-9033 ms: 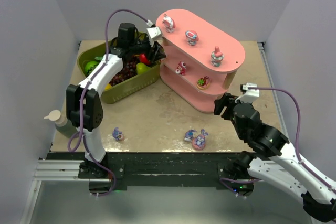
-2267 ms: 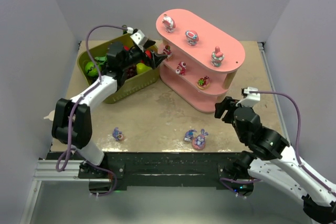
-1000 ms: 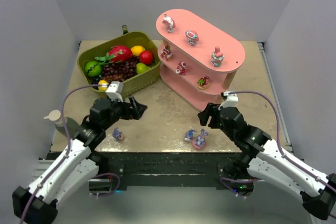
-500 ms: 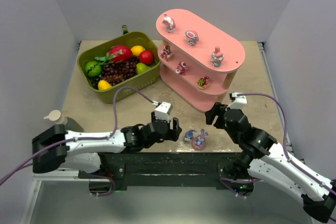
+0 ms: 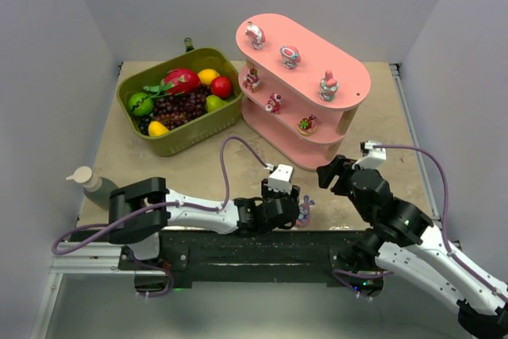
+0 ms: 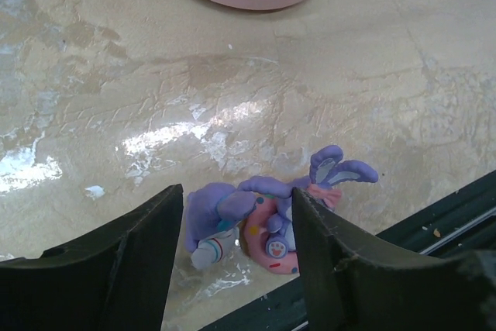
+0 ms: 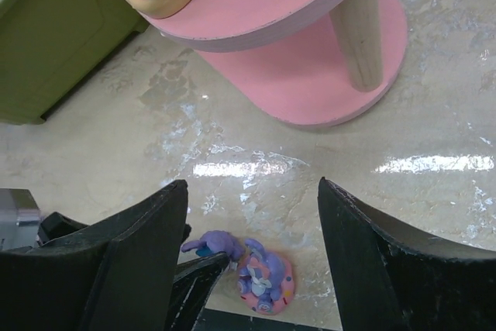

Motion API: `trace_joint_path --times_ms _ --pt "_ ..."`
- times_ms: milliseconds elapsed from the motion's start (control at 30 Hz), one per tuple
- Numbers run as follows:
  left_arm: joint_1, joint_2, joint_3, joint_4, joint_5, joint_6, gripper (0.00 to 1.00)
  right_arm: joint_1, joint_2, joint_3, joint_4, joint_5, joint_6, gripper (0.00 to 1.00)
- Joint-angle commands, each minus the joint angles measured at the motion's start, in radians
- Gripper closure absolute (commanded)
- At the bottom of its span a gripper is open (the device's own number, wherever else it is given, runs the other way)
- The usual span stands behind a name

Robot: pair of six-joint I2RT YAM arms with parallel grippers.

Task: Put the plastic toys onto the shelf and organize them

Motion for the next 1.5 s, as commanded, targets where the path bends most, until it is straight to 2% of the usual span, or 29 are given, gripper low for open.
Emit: trace_joint_path --times_ms 0,200,500,600,700,733,800,833,933,1067,1267,1333,1467 --pt "-0.002 0.03 0.043 0.007 -0.073 -0.044 0.4 -0.002 -0.012 0.036 -0.014 0.023 0.017 0.28" --pt "-0.004 0.079 0.065 -0.021 -0.073 -0.056 0.45 -0.002 -0.024 0.033 -0.007 0.016 0.01 0.28" --pt "-0.005 0.12 0.074 -0.037 -0.113 -0.07 0.46 -0.002 -0.026 0.033 -0.002 0.011 0.001 0.28" --pt "-0.007 0.131 0.082 -0.036 -0.122 -0.064 0.51 -0.002 -0.028 0.033 -0.001 0.01 0.001 0.28" --pt "-0.01 0.137 0.086 -0.037 -0.129 -0.056 0.63 -0.002 -0.029 0.033 -0.002 0.01 0.001 0.28" --pt "-0.01 0.137 0.086 -0.037 -0.13 -0.056 0.7 -0.002 -0.029 0.033 -0.002 0.011 0.001 0.28" --pt "-0.01 0.133 0.085 -0.044 -0.138 -0.054 0.78 -0.002 -0.028 0.033 -0.002 0.011 0.002 0.28" --pt "-0.01 0.131 0.083 -0.044 -0.142 -0.053 0.86 -0.002 -0.029 0.033 -0.004 0.013 0.002 0.28" --pt "-0.01 0.116 0.071 -0.024 -0.159 -0.01 0.96 -0.002 -0.032 0.034 -0.007 0.017 0.005 0.28" --pt "0.008 0.065 0.011 0.118 -0.146 0.155 1.0 -0.002 -0.037 0.036 -0.007 0.02 0.007 0.28" --pt "0.087 -0.062 -0.111 0.393 0.034 0.485 1.0 -0.002 -0.052 0.036 -0.011 0.031 0.011 0.28" --pt "0.123 -0.091 -0.13 0.449 0.136 0.591 1.0 -0.002 -0.058 0.037 -0.016 0.037 0.016 0.28" --pt "0.219 -0.137 -0.197 0.617 0.397 0.683 1.0 -0.002 -0.084 0.042 -0.024 0.049 0.02 0.28"
